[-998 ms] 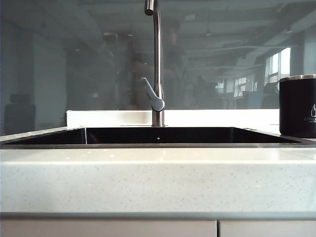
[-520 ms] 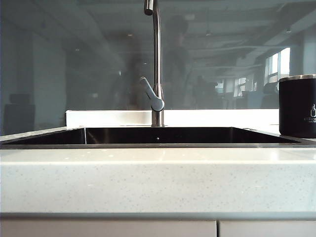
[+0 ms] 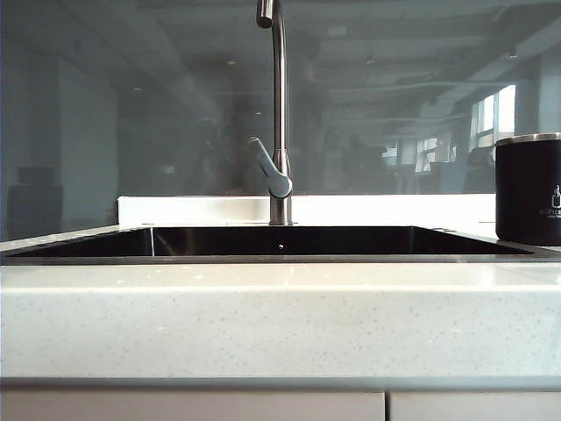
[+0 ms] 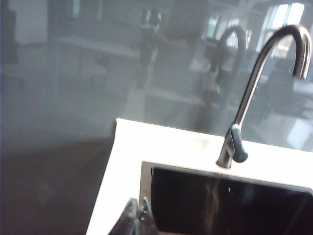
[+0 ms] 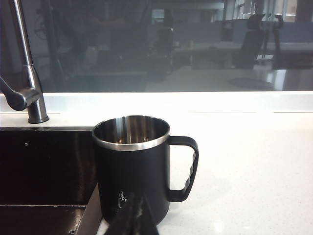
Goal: Pick up the mug next to the sink, go to the faucet to get some water, pour the water into the sink, and finally put the mug back to its place.
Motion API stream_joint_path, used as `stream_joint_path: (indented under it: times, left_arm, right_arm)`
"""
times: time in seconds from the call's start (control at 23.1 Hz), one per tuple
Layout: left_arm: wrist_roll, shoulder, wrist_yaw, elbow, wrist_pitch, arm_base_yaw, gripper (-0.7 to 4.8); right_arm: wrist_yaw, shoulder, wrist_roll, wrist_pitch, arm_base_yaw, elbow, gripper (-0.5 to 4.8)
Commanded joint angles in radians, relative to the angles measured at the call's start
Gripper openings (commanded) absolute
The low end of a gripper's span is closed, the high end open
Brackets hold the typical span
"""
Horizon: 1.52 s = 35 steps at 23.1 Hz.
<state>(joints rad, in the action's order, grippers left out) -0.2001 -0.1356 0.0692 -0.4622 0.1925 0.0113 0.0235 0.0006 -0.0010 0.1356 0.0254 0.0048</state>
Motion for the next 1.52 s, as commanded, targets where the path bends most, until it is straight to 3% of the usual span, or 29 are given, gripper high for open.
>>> stream_joint_path:
  times: [0.04,0.13,0.3,0.69,0.87,1.0,1.04,1.52]
  left_arm:
    - [0.010,0.022,0.002,0.003,0.014,0.013,-0.05]
    - [0.038,0.033,-0.018,0.029,0.084,0.013,-0.05]
    - [0.050,0.043,-0.029,0.143,0.068,0.000,-0.05]
    - [0.031,0.132,-0.028,0.447,-0.263,-0.019,-0.05]
    - [0.037,0.132,-0.051,0.452,-0.279,-0.039,-0.05]
    - [0.173,0.132,-0.049,0.452,-0.312,-0.058,-0.05]
    - [0.182,0.132,-0.050,0.452,-0.314,-0.058,-0.05]
    - [0.189,0.132,-0.047,0.452,-0.310,-0.055,-0.05]
  right_arm:
    - [0.001,-0.002,-0.003,0.017,0.001,-0.003,-0.05]
    - [0.001,-0.002,-0.003,0.017,0.001,-0.003,-0.05]
    - [0.000,-0.002,-0.003,0.017,0.001,-0.003,-0.05]
    - [0.001,-0.002,-0.003,0.017,0.001,-0.003,-0.05]
    - [0.000,-0.002,-0.003,0.017,0.001,-0.003,-0.05]
    - [0.001,-0.002,-0.003,0.017,0.001,-0.003,-0.05]
    - [0.001,-0.002,-0.003,0.017,0.001,-0.003,-0.05]
    - [0.001,-0.002,-0.003,0.017,0.001,-0.003,-0.05]
